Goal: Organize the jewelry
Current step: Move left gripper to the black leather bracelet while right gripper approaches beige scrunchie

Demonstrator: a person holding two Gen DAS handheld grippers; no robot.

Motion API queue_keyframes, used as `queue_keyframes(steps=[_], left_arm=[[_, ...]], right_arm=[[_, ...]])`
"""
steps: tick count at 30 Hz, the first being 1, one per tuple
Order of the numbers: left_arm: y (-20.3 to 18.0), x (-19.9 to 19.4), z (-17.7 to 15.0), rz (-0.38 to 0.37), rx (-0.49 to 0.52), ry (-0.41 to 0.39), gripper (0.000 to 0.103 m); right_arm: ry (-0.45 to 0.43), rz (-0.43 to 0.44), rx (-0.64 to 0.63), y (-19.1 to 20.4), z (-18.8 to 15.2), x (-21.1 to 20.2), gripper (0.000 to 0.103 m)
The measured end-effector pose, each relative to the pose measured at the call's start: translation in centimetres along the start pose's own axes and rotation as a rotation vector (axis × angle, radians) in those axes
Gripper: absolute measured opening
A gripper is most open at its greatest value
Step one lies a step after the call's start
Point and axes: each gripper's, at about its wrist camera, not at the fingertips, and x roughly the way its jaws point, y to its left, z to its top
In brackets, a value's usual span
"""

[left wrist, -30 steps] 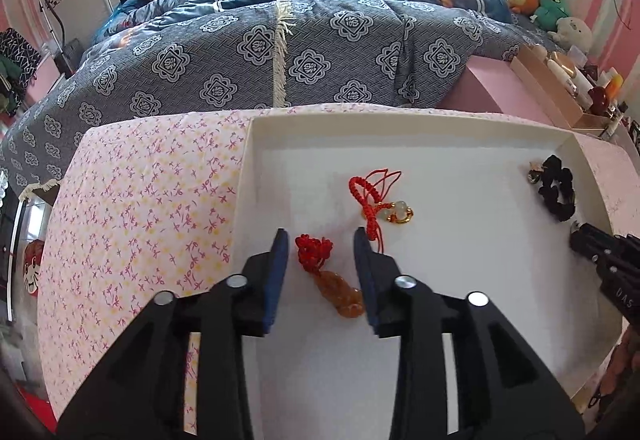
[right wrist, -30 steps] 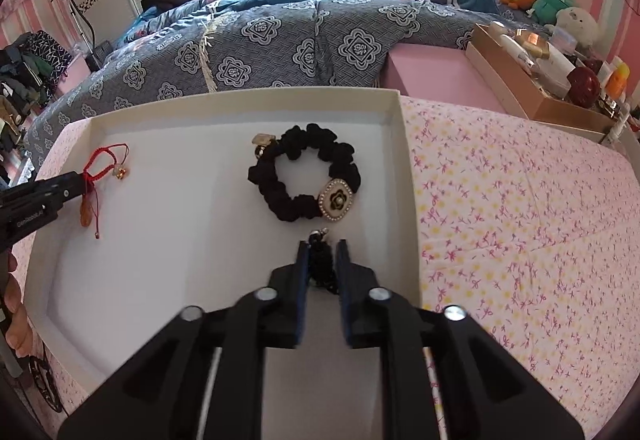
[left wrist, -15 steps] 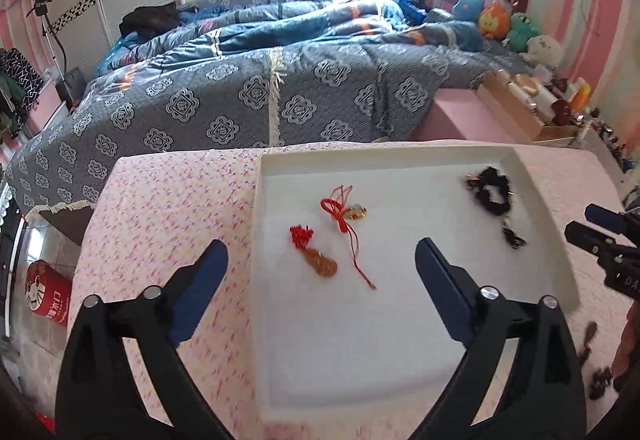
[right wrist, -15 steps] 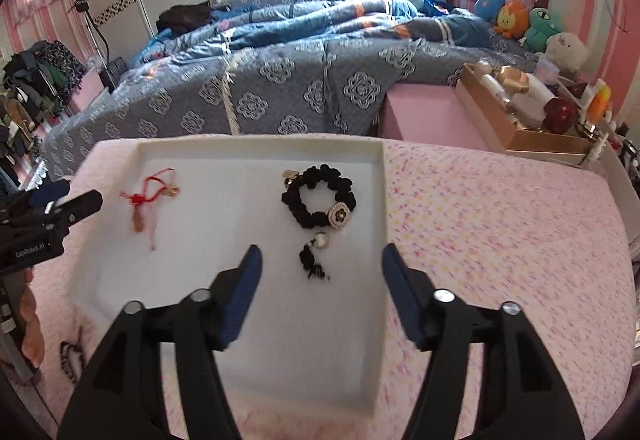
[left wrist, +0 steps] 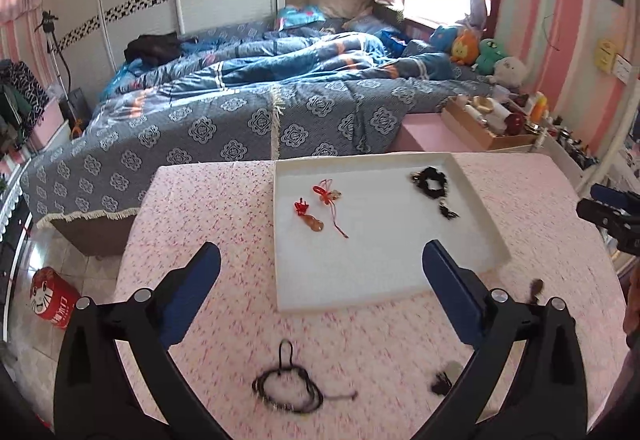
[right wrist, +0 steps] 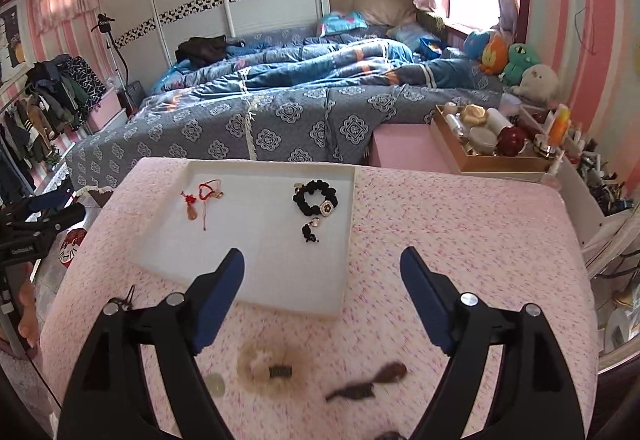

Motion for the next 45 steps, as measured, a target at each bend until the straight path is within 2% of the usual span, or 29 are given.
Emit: queue_keyframes(steps=[6, 15, 21, 27, 31, 36, 45], left_arm=[[-0.9, -3.9, -2.6, 0.011, 0.015, 0.000, 0.100], [-1.4, -5.3, -6.5, 0.046, 0.008, 0.034, 0.100], [-0.5, -4.3, -9.6, 0.051, -0.041, 0.069, 0.100], [0.6, -3.0, -12.3, 0.084, -0.067, 0.080, 0.100], [1.6, -1.6, -13.4, 0.079, -0.093, 0.102, 0.100], [2.8, 0.2, -14.3, 0.099, -0.107, 0.117, 0.100], [4.7, 2.9, -15.0, 0.084, -0.134, 0.139, 0.100]], right_arm=[[-0.022, -0.003, -0.010, -0.9, -2.3, -3.3, 0.081], [-0.026, -0.039, -0.020, -2.2, -7.3, -5.9, 0.081], [-0.010, -0.049, 0.010, -2.7, -10.2, -5.7, 0.081], [0.008, -0.105, 0.044, -2.4, -13.2, -4.4, 0.081], [0.017, -0.131, 0.067, -1.7, -14.6, -3.1, 0.081], [0.019, -0.173, 0.075, -0.6, -15.4, -1.4, 0.081], [0.053, -0.193, 0.070, 0.9, -15.5, 0.9, 0.081]])
